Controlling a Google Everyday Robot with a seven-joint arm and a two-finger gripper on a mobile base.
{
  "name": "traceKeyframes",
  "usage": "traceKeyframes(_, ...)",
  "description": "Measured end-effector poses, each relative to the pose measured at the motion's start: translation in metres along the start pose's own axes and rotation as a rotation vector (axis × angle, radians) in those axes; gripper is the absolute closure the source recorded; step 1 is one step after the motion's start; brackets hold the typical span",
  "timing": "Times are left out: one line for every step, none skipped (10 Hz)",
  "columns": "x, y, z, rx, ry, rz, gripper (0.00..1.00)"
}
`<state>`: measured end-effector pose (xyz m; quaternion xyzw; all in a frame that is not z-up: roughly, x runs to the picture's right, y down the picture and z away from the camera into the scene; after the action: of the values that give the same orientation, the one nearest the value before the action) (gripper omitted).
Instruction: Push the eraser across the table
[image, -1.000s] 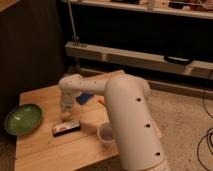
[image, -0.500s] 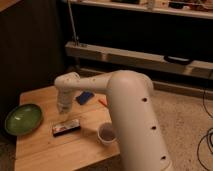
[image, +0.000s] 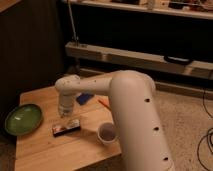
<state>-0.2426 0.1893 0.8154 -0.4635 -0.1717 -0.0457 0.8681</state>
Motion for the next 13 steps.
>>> traceKeyframes(0.001, 0.000, -0.001, 0.008, 0.004, -0.001, 1.00)
traceKeyframes(0.003, -0.002, -0.005, 0.027, 0.015, -0.001, 1.00)
traceKeyframes(0.009, -0.010, -0.019, 0.076, 0.027, 0.003, 1.00)
traceKeyframes(0.009, -0.015, -0.029, 0.108, 0.032, 0.000, 1.00)
traceKeyframes(0.007, -0.020, -0.036, 0.135, 0.033, -0.004, 1.00)
traceKeyframes(0.006, -0.027, -0.046, 0.171, 0.034, -0.010, 1.00)
traceKeyframes(0.008, -0.034, -0.051, 0.192, 0.031, -0.007, 1.00)
traceKeyframes(0.008, -0.040, -0.052, 0.199, 0.025, -0.011, 1.00)
traceKeyframes(0.008, -0.045, -0.047, 0.196, 0.019, -0.019, 1.00)
traceKeyframes(0.008, -0.049, -0.037, 0.184, 0.009, -0.022, 1.00)
traceKeyframes(0.010, -0.052, -0.029, 0.172, 0.003, -0.023, 1.00)
traceKeyframes(0.010, -0.054, -0.024, 0.166, -0.001, -0.025, 1.00)
traceKeyframes(0.008, -0.055, -0.020, 0.156, -0.005, -0.032, 1.00)
